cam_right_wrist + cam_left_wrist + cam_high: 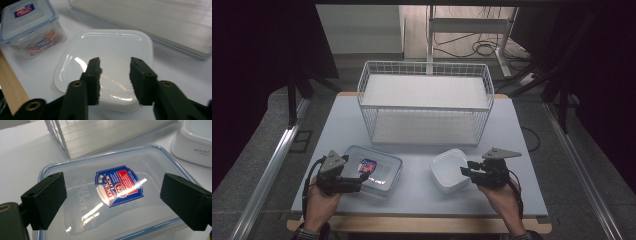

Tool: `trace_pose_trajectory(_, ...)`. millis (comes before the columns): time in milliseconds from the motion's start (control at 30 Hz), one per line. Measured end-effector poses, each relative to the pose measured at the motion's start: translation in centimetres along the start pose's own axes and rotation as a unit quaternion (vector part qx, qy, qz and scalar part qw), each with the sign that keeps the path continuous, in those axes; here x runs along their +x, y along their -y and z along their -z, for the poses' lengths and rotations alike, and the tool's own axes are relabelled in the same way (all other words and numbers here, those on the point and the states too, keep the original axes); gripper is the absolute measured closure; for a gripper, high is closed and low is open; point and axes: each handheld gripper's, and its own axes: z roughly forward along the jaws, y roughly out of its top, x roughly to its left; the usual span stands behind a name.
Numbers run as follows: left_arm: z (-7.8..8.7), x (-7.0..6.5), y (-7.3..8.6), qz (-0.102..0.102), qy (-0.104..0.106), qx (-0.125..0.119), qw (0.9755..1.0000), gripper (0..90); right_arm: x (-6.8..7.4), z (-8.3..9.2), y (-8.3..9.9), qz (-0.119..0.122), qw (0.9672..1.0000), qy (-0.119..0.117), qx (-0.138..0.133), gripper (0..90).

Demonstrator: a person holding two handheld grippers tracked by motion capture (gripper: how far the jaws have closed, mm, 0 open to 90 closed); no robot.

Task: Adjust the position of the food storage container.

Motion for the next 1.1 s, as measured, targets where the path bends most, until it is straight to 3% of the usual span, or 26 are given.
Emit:
trace_pose_trajectory(67,0.0,0.0,0.0,0.001,0.001,-0.001,1.0000,6.8,0.9,-0.7,-0.5,0.012,0.9997,-0.017,0.014,72.3)
trace_pose_trajectory(333,0.0,-0.1,-0.1,-0.003,-0.001,0.002,1.0000,6.8,3.2,-2.8,-1.5,0.051,0.9968,-0.048,0.038,88.9)
trace_pose_trajectory(667,0.1,0.0,0.0,0.000,-0.003,-0.002,1.0000,6.6,6.0,-6.1,-3.0,0.082,0.9926,-0.073,0.051,89.6)
trace_pose_trajectory(733,0.1,0.0,-0.1,0.000,-0.003,-0.002,1.0000,6.6,6.7,-7.3,-3.4,0.096,0.9904,-0.075,0.067,89.6)
trace_pose_trajectory(833,0.1,0.0,-0.1,-0.001,-0.002,-0.002,1.0000,6.6,6.8,-8.1,-3.4,0.103,0.9891,-0.071,0.077,89.5)
trace_pose_trajectory(900,0.1,-0.1,-0.1,-0.002,-0.001,-0.002,1.0000,6.6,6.6,-8.4,-3.2,0.096,0.9898,-0.071,0.079,89.6)
trace_pose_trajectory(967,0.0,-0.1,0.0,-0.002,-0.001,-0.002,1.0000,6.5,6.5,-8.3,-3.2,0.098,0.9902,-0.063,0.078,89.6)
trace_pose_trajectory(1000,0.0,-0.1,0.0,-0.001,-0.001,-0.002,1.0000,6.5,6.4,-8.2,-3.2,0.107,0.9903,-0.041,0.079,89.6)
trace_pose_trajectory(1033,0.0,-0.1,0.0,-0.001,-0.001,-0.001,1.0000,6.5,6.4,-8.2,-3.2,0.107,0.9903,-0.041,0.079,89.6)
trace_pose_trajectory(1100,0.0,-0.1,0.0,-0.002,-0.001,0.000,1.0000,6.5,5.9,-8.1,-3.1,0.093,0.9920,-0.044,0.072,89.6)
